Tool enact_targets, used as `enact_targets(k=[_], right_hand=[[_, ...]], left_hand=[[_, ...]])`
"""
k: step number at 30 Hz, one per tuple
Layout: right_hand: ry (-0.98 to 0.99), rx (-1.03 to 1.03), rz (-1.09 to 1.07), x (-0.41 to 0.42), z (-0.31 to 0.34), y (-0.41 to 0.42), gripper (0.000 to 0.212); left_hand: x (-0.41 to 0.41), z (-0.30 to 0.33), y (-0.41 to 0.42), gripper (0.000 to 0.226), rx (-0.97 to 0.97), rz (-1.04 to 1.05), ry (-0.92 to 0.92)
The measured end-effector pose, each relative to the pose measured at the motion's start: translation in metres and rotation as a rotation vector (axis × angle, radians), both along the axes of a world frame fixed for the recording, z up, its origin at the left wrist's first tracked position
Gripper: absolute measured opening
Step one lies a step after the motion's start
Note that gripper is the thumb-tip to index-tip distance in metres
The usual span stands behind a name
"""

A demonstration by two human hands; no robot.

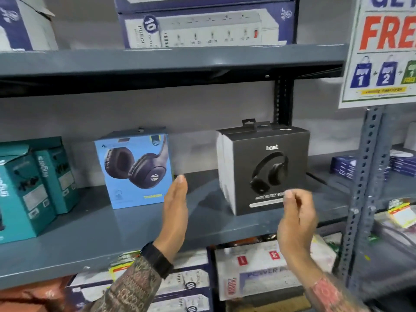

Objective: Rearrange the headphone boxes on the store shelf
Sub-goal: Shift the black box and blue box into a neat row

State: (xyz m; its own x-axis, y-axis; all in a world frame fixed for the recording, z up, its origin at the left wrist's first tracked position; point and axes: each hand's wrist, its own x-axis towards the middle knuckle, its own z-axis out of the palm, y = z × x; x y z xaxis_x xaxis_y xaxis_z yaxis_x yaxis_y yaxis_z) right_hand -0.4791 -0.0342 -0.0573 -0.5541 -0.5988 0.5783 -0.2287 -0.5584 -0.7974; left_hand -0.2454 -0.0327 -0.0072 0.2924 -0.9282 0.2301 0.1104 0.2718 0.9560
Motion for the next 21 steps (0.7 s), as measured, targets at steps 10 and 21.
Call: enact_targets(k=[10,21], right_hand=[[0.203,0.245,0.513,0.218,0.039,-0.025,0.058],[-0.319,0.551,0.923,0.263,0.070,-0.138,0.088]], left_hand=[[0.199,0.027,-0.018,0.049,-0.107,0.461,-0.104],[0.246,0.023,-0.078,0.099,0.153,-0.205,0.204]])
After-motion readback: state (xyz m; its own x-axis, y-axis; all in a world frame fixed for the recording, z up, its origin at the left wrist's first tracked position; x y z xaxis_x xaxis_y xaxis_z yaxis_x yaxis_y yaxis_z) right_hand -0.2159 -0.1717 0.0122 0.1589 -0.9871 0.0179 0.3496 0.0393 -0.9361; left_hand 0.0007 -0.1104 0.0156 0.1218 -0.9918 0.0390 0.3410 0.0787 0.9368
